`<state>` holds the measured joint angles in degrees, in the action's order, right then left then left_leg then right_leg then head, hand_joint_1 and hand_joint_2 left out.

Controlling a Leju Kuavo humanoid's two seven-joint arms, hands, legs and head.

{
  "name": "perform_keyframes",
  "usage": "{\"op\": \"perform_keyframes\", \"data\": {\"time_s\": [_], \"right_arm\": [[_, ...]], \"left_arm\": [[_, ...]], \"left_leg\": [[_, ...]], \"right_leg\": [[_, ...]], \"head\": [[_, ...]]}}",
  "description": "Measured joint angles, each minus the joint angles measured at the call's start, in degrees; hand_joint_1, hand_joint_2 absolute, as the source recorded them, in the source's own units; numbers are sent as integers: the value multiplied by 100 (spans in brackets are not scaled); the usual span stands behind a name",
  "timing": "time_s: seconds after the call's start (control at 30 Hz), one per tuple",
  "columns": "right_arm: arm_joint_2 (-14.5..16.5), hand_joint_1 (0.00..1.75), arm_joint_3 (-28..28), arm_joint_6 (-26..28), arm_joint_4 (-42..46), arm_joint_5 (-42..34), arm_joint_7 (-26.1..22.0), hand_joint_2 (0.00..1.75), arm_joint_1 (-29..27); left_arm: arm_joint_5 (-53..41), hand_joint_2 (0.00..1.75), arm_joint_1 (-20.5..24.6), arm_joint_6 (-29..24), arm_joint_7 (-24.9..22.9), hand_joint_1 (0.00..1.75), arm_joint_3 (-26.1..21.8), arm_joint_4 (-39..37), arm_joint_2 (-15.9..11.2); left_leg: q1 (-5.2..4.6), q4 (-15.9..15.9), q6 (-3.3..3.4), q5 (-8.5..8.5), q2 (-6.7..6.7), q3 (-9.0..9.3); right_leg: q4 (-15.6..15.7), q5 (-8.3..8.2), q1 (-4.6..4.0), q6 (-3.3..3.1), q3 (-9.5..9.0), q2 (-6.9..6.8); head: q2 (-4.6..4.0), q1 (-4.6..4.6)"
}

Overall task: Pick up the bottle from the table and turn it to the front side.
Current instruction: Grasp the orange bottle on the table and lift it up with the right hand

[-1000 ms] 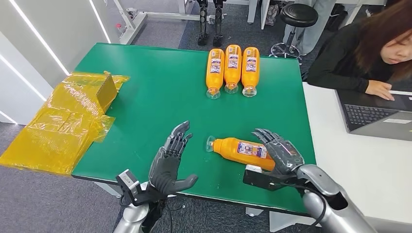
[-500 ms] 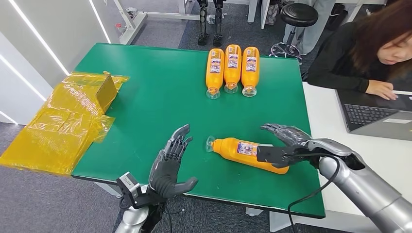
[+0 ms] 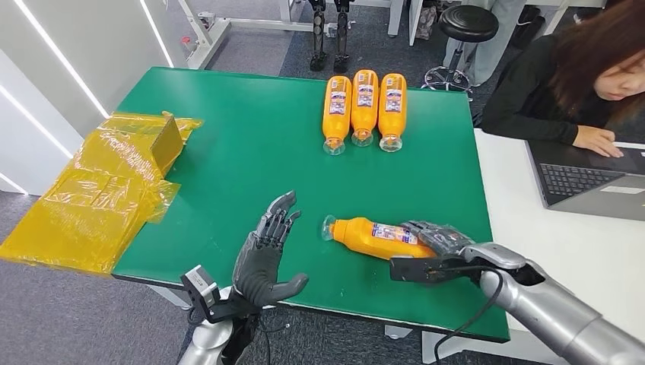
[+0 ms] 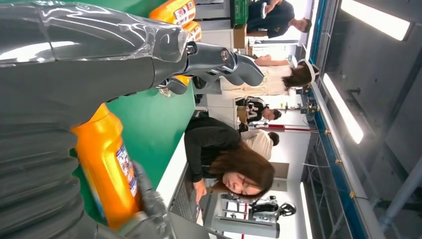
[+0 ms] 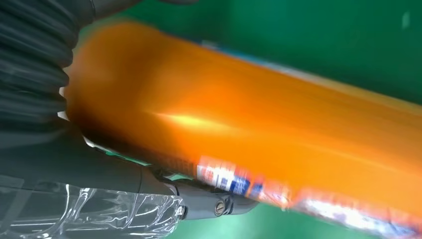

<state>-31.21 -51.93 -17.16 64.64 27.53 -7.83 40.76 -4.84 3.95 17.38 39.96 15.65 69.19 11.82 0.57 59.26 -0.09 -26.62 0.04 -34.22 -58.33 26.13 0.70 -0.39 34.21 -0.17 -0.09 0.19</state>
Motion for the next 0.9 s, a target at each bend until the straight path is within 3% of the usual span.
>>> {"op": "perform_keyframes", "data": {"time_s": [0.07,0.27,0.67,0.8,0.9], "right_arm": [[33,175,-6,169,-19,161,26,175,-146],[96,175,71,443,-15,545,61,175,-409],[314,175,406,474,26,907,-57,175,-538],[459,175,468,801,-54,1099,-107,175,-520],[560,175,572,1352,-48,1355,-62,175,-553]], "left_arm": [[44,175,26,-2,0,0,-1,-24,-2],[101,175,30,-4,0,0,-1,-41,-10],[55,175,-30,-11,2,0,-4,-40,-28],[19,175,-92,-29,3,0,-17,-28,-44],[-26,175,-156,-51,13,0,-51,5,-49]], "left_leg": [[1,-1,0,-1,6,5],[4,-3,-1,-5,18,36],[3,-3,0,0,17,52],[3,-3,-1,2,11,47],[3,-3,-3,6,4,39]], "right_leg": [[0,0,0,0,-2,6],[4,3,-3,-1,-31,17],[3,-2,-3,0,-53,14],[1,-1,-3,-1,-48,9],[-1,-1,-3,-1,-41,2]], "head": [[0,0],[0,0],[0,0],[0,1],[0,0]]}}
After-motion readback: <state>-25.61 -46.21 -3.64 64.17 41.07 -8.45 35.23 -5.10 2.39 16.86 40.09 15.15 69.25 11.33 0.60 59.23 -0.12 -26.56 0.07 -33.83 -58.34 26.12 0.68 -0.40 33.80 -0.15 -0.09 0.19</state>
